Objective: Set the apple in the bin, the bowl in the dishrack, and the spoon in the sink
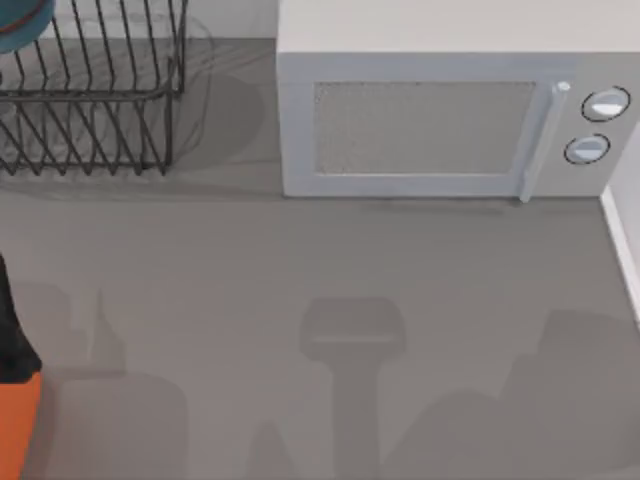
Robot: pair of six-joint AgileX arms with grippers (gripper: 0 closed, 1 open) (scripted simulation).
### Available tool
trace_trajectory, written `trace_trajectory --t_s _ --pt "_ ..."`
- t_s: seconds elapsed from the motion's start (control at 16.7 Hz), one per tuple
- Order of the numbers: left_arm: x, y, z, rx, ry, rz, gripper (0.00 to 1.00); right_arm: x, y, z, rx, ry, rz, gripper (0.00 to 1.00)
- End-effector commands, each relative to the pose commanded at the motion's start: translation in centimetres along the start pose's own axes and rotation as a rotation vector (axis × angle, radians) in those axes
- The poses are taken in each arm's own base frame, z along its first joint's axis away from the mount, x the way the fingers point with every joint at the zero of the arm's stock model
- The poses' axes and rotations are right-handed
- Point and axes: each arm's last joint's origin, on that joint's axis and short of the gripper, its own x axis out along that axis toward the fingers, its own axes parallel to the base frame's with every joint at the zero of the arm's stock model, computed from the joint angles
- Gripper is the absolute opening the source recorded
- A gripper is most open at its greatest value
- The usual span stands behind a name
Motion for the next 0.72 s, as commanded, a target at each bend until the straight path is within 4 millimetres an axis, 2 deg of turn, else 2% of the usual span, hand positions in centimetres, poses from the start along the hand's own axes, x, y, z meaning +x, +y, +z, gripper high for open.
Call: trace_trajectory --t_s 0.24,0.48,0.72 --pt "0.0 0.0 0.0 0.000 0.000 0.000 1.00 -1.5 -6.8 0.3 -0.024 0.000 0.025 0.00" --pt "0.0 0.0 0.0 0.000 0.000 0.000 1.00 -2.4 -14.1 1.7 -0.030 0.008 0.007 0.00" --pt "0.0 0.0 0.0 0.000 0.000 0.000 1.00 -1.9 -19.2 4.2 -0.016 0.015 -0.030 0.00"
